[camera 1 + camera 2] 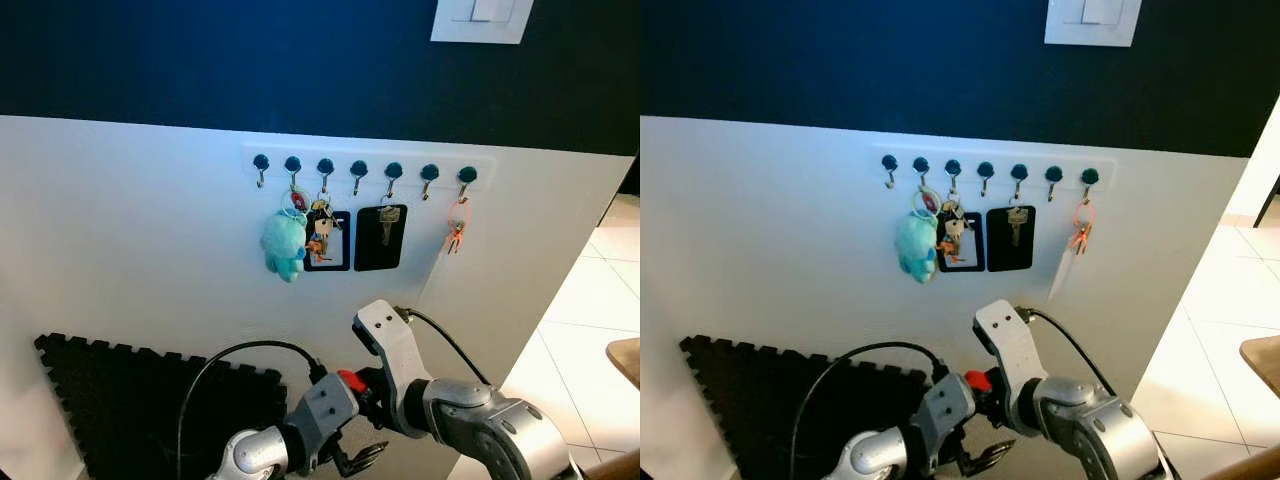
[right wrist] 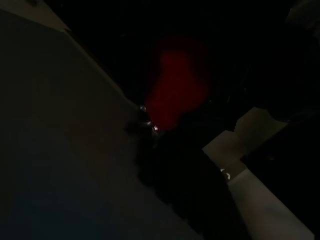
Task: Hang keys on a hook
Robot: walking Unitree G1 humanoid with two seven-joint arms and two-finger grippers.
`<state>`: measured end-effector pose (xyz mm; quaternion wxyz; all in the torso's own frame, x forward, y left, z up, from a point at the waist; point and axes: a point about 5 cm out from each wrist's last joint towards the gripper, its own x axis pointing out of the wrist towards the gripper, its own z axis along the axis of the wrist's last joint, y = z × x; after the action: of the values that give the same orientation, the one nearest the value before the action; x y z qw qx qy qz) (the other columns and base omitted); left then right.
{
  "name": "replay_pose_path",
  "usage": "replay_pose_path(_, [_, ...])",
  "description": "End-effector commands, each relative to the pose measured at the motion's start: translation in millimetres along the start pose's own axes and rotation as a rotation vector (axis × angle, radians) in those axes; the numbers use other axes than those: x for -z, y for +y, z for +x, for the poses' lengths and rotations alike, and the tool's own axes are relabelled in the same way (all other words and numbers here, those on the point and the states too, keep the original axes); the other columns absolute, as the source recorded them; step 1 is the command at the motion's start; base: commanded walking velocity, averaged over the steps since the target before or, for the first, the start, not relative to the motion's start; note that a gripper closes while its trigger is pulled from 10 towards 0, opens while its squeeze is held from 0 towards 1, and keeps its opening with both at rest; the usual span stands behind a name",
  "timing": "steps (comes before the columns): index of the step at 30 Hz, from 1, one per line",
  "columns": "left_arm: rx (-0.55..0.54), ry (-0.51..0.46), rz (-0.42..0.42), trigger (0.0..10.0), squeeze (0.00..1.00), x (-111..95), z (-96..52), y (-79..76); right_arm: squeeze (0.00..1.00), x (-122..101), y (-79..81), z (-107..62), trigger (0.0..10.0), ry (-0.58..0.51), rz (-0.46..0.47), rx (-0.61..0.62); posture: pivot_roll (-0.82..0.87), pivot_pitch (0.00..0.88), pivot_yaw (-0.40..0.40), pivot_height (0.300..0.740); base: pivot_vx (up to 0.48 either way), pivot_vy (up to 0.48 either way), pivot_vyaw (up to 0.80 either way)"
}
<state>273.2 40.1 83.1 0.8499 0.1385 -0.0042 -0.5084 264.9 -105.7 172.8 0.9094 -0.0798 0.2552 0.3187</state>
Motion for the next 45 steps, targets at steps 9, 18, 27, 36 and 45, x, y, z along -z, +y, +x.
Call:
replay_pose_path(9, [-0.001, -0.012, -0.015, 2.8, 0.00, -1, 4.4, -1.3, 0.00, -3, 7.1, -2.5, 10.0, -0.007, -0.019, -0.042, 0.04, 0.102, -0.009, 0.740, 0.000, 0.000, 0.00])
replay_pose_path(18, [0.005, -0.002, -0.016, 8.6, 0.00, 0, 2.9, -0.7, 0.00, -3, 7.5, -2.9, 10.0, -0.008, -0.017, -0.042, 0.04, 0.106, -0.003, 0.740, 0.000, 0.000, 0.00])
replay_pose_path(27, [0.012, 0.008, -0.012, 10.0, 0.00, 2, 1.5, -0.7, 0.00, -3, 4.9, -4.2, 10.0, -0.006, -0.015, -0.031, 0.04, 0.107, 0.001, 0.740, 0.000, 0.000, 0.00])
replay_pose_path(36, [0.009, 0.012, -0.012, 10.0, 0.00, 2, -0.6, 0.4, 0.00, -1, -0.4, -5.7, 10.0, 0.001, -0.014, -0.008, 0.04, 0.099, 0.002, 0.740, 0.000, 0.000, 0.00])
replay_pose_path(45, [0.017, 0.025, -0.007, 4.1, 0.00, 6, -3.0, -0.6, 0.00, 1, -5.4, -8.1, 10.0, 0.006, -0.015, 0.012, 0.04, 0.094, 0.006, 0.740, 0.000, 0.000, 0.00])
